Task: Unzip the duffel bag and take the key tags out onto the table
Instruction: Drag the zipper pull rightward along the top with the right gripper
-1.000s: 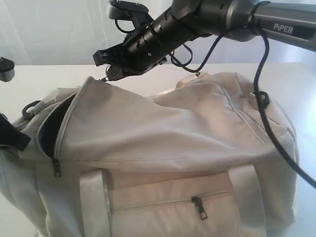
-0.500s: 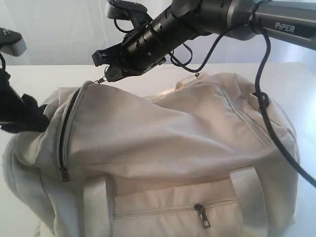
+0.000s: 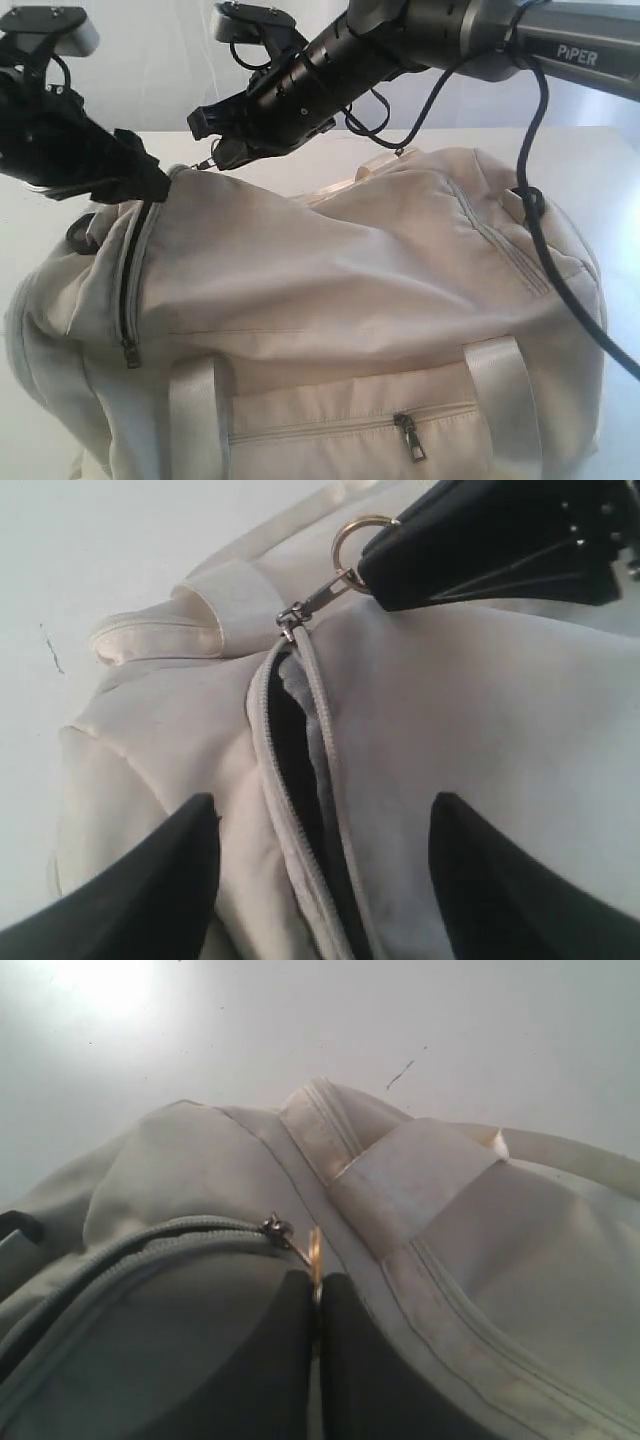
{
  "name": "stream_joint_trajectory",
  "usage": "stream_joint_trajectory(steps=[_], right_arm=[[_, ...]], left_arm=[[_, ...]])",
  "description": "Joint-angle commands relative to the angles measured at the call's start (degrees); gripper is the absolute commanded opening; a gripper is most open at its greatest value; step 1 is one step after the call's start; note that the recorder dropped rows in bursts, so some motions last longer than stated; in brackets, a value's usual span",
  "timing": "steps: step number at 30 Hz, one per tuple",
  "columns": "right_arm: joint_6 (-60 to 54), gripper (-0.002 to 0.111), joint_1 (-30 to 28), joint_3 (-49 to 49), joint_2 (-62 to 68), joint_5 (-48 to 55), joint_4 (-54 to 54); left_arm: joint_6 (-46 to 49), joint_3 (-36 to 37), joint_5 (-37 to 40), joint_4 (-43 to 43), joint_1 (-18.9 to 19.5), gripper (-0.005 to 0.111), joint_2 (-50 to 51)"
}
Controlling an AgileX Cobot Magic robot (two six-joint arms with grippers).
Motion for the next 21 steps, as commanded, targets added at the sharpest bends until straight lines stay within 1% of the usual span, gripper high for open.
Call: stream_joint_trajectory(steps=[1,4,6,13,15,19,21], right_arm=[[-0.7,0.0,0.0,-0.5,-0.8,-0.1,-0.1],[-0.7,0.0,0.0,-0.5,-0.8,0.4,-0.1],[-0.7,0.0,0.0,-0.5,-0.8,0.5,-0.1],[-0.7,0.0,0.0,-0.5,-0.8,0.7,-0.6],[-0.7,0.0,0.0,-0.5,-0.8,1.0,-0.8],[-0.7,0.0,0.0,-0.5,-0.8,1.0,-0.8],[-0.7,0.0,0.0,-0.5,-0.8,0.5,-1.6]], left_arm=[[0.2,-0.2,-1.8,-1.2,0.1,0.064,3.4],[0.2,-0.2,-2.0,-1.2,0.1,0.064,5.3],[0.2,-0.2,-1.9,-1.2,0.1,0.057,6.2],[0.2,-0.2,-1.2,-1.2,0.1,0.009,6.9],[0.2,-0.2,-0.6,0.3,0.1,0.0,6.8],[-0.6,-0.2,1.8,7.4,0.2,0.0,6.8],[-1.0,-0.2,3.3,9.0,0.2,0.0,6.8]])
